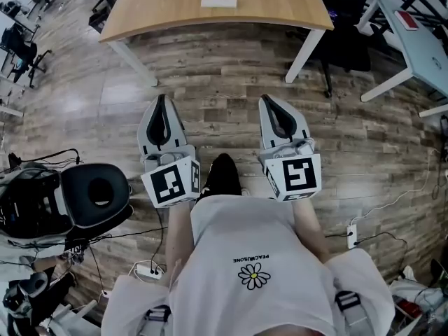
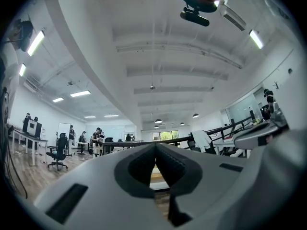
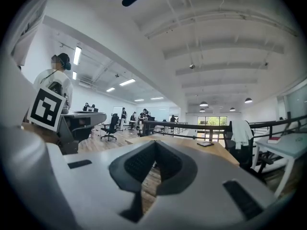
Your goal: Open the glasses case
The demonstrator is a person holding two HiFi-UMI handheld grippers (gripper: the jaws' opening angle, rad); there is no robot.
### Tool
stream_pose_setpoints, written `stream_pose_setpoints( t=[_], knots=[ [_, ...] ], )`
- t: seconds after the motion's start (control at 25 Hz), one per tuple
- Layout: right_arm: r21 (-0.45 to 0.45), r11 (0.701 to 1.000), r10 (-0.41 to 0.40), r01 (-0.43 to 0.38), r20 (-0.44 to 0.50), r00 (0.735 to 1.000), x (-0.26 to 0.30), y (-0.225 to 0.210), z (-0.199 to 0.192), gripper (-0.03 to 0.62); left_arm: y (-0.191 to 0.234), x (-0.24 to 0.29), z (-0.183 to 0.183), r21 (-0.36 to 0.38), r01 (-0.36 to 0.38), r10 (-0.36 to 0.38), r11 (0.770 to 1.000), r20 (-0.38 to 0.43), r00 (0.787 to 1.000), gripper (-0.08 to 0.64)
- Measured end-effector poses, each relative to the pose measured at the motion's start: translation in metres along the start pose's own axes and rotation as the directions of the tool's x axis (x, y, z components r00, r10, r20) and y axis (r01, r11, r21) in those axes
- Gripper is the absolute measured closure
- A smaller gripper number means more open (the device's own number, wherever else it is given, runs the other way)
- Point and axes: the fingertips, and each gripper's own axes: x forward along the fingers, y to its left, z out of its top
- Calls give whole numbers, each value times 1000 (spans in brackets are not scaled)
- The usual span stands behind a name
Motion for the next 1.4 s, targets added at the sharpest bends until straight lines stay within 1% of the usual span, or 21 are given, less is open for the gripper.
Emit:
stream_pose_setpoints(
  t=[0.12, 0.28, 0.44, 0.52, 0.6, 0.72, 0.8, 0.84, 0.92, 1.04, 1.2, 1.28, 1.4],
  knots=[
    [4, 1000, 5, -5, -43, 999, 19, -12, -24, 584, 5, 30, -17, -15, -4, 4, 1000, -2, 1000, 543],
    [15, 1000, -24, 25, -68, 997, 66, -37, -48, 584, 16, 91, -49, -54, -6, 5, 999, -12, 1000, 543],
    [16, 999, -36, 37, -80, 996, 140, -60, -50, 584, 35, 167, -65, -65, 10, -11, 998, -16, 1000, 543],
    [-4, 999, -33, 33, -78, 996, 183, -71, -43, 584, 46, 212, -71, -77, 24, -26, 997, -20, 999, 543],
    [-26, 999, -38, 36, -79, 996, 230, -87, -36, 584, 51, 263, -80, -91, 78, -80, 993, -21, 997, 543],
    [-35, 998, -47, 44, -80, 996, 302, -111, -29, 584, 50, 342, -91, -53, 180, -181, 982, -25, 983, 541],
    [-47, 997, -61, 58, -82, 995, 339, -121, -27, 584, 52, 380, -96, -27, 210, -211, 977, -30, 977, 541],
    [-56, 996, -71, 66, -83, 994, 354, -126, -27, 584, 52, 396, -97, -26, 221, -222, 975, -30, 975, 541],
    [-64, 995, -86, 81, -84, 993, 382, -135, -27, 584, 53, 425, -98, -46, 237, -238, 970, -19, 971, 541],
    [-50, 995, -96, 91, -109, 989, 413, -148, -34, 584, 53, 462, -96, -76, 242, -243, 967, -5, 970, 541],
    [-28, 995, -101, 98, -134, 986, 435, -159, -39, 584, 59, 492, -102, -65, 250, -252, 966, -30, 967, 541],
    [-48, 996, -86, 79, -142, 986, 442, -163, -37, 584, 57, 500, -111, -72, 250, -255, 966, -58, 965, 541],
    [-66, 996, -67, 58, -146, 987, 453, -178, -43, 584, 51, 511, -131, -103, 241, -252, 965, -118, 960, 542]
  ],
)
